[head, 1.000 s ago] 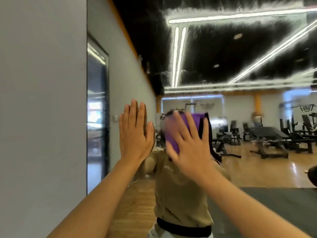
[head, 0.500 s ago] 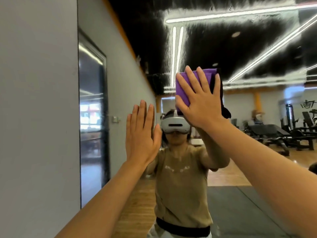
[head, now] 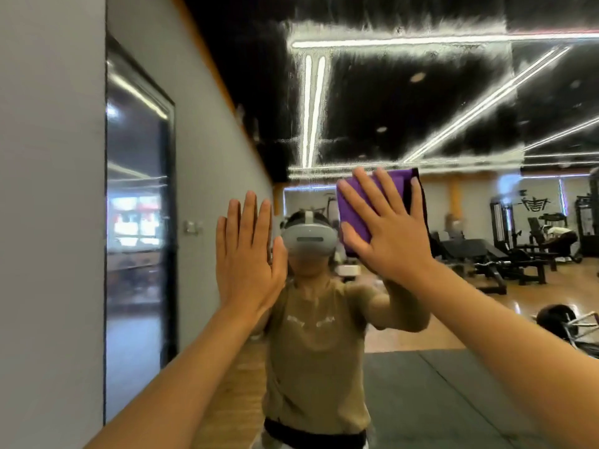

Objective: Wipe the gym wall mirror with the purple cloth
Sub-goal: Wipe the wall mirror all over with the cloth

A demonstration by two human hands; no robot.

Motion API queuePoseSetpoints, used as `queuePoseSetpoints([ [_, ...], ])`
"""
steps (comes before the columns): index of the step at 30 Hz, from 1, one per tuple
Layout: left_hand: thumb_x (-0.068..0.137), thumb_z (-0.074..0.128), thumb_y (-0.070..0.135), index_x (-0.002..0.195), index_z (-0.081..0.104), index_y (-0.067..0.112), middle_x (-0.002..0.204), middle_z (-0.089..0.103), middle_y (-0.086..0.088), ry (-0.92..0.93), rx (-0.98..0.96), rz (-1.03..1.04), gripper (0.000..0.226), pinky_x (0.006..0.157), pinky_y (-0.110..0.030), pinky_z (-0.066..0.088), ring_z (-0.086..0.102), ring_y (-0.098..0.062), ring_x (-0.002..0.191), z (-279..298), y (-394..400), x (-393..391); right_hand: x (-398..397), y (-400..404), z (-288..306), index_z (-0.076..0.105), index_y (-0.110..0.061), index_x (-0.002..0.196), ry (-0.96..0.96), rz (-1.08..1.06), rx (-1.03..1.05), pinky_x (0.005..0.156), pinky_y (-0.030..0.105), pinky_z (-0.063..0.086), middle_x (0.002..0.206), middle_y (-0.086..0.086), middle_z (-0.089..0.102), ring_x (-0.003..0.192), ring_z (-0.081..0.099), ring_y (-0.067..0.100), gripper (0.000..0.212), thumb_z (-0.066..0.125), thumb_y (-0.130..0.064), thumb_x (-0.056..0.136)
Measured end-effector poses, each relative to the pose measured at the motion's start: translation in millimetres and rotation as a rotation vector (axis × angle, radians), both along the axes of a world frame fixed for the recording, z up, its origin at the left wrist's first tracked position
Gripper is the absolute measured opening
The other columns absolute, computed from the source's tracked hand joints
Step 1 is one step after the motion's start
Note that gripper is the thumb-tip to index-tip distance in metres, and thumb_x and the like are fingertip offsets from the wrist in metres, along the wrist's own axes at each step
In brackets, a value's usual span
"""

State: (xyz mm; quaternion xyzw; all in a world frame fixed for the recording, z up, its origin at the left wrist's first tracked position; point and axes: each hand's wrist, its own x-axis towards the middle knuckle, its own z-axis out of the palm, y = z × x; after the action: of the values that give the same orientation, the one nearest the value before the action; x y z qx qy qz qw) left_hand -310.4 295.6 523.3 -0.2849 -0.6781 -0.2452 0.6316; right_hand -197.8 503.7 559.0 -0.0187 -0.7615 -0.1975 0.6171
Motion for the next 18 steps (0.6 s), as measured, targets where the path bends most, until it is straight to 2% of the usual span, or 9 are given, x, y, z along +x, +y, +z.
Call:
queuePoseSetpoints([
  [2,0.102,0.028,0.040,0.160,0.006,0.021,0.169,0.007,-0.007,-0.010,0.000,-0.010,0.065,0.124,-0.032,-0.013,0.003,-0.028,0.156,1,1,1,4,7,48,0.020,-0.032,0.161,0.021,-0.010,-0.089,0.120,0.056,-0.005,0.168,0.000,0.017,0.155,0.010,0.027,0.067,0.022,-0.058,0.099],
  [4,0.103,0.028,0.041,0.159,0.003,0.022,0.169,0.006,-0.007,-0.017,0.013,-0.017,0.064,0.124,-0.033,-0.012,0.002,-0.028,0.156,0,2,2,4,8,64,0.018,-0.032,0.161,0.028,-0.020,-0.126,0.120,0.056,-0.006,0.169,0.001,0.014,0.156,0.007,0.027,0.068,0.018,-0.058,0.099],
  [7,0.102,0.027,0.043,0.159,0.005,0.019,0.169,0.005,-0.008,-0.050,0.054,-0.030,0.066,0.124,-0.032,-0.012,0.000,-0.026,0.156,1,8,8,3,8,28,0.019,-0.029,0.161,0.062,-0.003,-0.136,0.122,0.059,-0.003,0.169,0.002,0.013,0.156,0.007,0.028,0.067,0.021,-0.056,0.101],
  [13,0.100,0.027,0.046,0.160,0.005,0.021,0.167,-0.003,-0.001,-0.022,-0.023,-0.090,0.069,0.123,-0.029,-0.015,-0.009,-0.015,0.154,8,39,29,14,23,-110,0.021,-0.030,0.160,0.024,-0.028,-0.061,0.121,0.064,0.008,0.168,0.002,0.019,0.155,0.014,0.030,0.065,0.030,-0.054,0.100],
  [15,0.099,0.025,0.048,0.158,0.002,0.023,0.166,-0.007,0.001,-0.036,-0.040,-0.087,0.068,0.121,-0.028,-0.019,-0.015,-0.012,0.152,11,51,36,18,27,-114,0.022,-0.031,0.159,-0.016,-0.022,-0.026,0.121,0.064,0.008,0.167,0.001,0.021,0.155,0.014,0.029,0.065,0.033,-0.053,0.099],
  [18,0.099,0.024,0.049,0.160,0.007,0.022,0.168,-0.004,-0.003,-0.051,-0.042,-0.041,0.069,0.121,-0.030,-0.020,-0.016,-0.013,0.151,13,60,39,20,35,-67,0.022,-0.031,0.160,-0.042,-0.019,-0.014,0.122,0.061,0.003,0.168,0.001,0.019,0.156,0.012,0.028,0.065,0.030,-0.055,0.100],
])
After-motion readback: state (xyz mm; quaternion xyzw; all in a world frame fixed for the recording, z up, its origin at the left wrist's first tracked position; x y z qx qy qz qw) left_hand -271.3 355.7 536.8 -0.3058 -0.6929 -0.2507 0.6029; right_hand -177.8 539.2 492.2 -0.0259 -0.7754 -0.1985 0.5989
